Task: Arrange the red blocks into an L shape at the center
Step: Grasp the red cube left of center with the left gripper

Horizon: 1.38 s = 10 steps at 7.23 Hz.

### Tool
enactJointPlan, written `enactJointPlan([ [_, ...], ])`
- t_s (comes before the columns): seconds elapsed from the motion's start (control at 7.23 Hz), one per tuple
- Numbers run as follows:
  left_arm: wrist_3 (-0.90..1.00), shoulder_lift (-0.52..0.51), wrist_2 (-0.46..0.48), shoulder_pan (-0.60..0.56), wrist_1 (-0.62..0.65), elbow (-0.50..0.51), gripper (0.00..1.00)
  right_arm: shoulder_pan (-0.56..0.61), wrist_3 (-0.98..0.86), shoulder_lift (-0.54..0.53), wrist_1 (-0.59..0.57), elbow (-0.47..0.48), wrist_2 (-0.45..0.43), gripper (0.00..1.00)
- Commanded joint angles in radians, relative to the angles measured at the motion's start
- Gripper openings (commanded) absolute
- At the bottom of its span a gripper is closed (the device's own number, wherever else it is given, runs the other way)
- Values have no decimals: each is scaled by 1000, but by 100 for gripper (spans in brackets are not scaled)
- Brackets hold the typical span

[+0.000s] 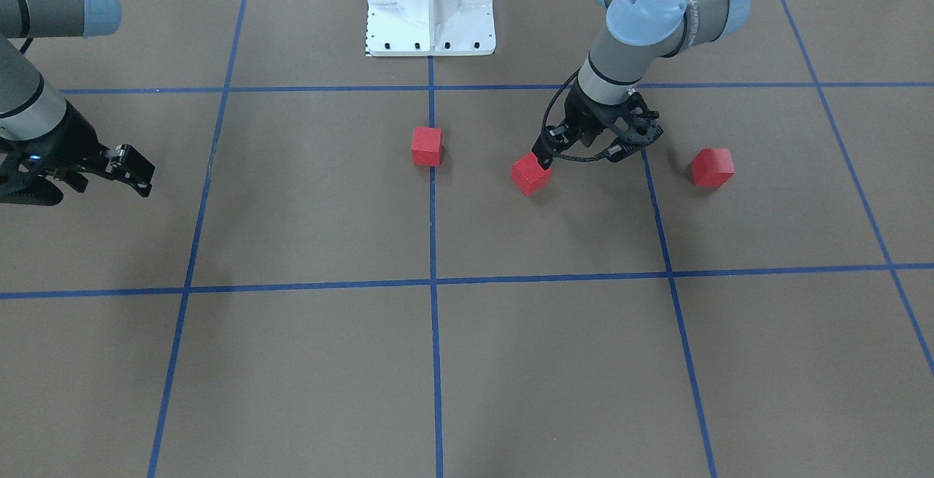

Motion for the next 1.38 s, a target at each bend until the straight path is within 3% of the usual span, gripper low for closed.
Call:
enactJointPlan([
  [0.0, -51, -82, 4, 24, 22, 92, 100, 4, -5, -4, 0, -6, 7, 100],
  [0.97, -50, -105, 4, 40, 19, 162, 96, 4, -5, -5, 0, -7, 9, 100],
  [1.11, -50, -108, 4, 40, 19, 163, 90, 4, -5, -5, 0, -7, 9, 100],
  [1.24, -51, -110, 4, 40, 20, 163, 74, 4, -5, -5, 0, -7, 9, 100],
])
